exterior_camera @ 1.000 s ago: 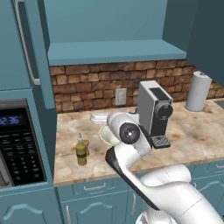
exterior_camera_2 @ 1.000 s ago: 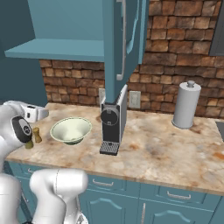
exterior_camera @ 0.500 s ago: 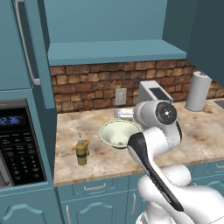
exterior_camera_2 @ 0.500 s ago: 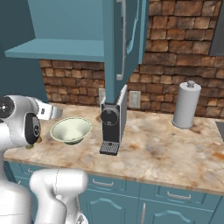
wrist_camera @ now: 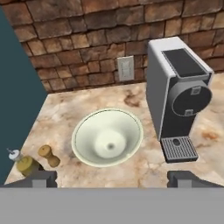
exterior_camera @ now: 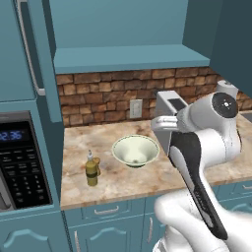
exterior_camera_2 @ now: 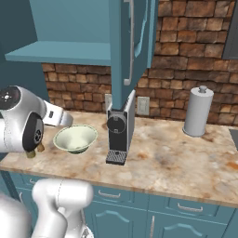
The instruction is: Retrieve the bottle and the shaker from the cabinet and place them next to the mixing bowl on the counter. Then add garlic from the fridge to the mixing bowl.
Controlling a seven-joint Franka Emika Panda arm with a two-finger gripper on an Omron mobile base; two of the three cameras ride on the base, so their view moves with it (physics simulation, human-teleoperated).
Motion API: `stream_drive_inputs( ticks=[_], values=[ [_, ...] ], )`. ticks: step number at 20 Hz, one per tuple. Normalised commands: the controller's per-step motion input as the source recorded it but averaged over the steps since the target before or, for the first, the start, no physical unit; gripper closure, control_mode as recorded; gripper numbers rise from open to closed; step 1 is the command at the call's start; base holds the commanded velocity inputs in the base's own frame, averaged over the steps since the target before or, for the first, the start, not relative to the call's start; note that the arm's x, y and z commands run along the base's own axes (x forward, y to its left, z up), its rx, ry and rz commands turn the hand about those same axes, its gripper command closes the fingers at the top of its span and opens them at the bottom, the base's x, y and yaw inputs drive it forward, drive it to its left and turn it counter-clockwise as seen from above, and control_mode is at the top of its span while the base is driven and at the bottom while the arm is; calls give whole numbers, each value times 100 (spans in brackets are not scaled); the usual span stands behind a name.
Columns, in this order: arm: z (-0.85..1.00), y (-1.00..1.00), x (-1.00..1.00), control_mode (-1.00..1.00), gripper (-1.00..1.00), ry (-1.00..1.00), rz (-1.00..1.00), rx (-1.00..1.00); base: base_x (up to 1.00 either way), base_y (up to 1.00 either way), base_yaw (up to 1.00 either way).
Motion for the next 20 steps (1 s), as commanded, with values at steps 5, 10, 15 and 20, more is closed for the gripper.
stream_drive_inputs(
  ticks=[5,10,15,20],
  values=[
    [17,-35,-67,-100,-100,13,0,0,0,0,0],
    [0,-34,-48,-100,-100,5,0,0,0,0,0],
    [-6,-9,-11,-100,-100,0,0,-2,0,0,0],
    [-15,0,-1,-100,-100,0,0,-5,0,0,0]
  ],
)
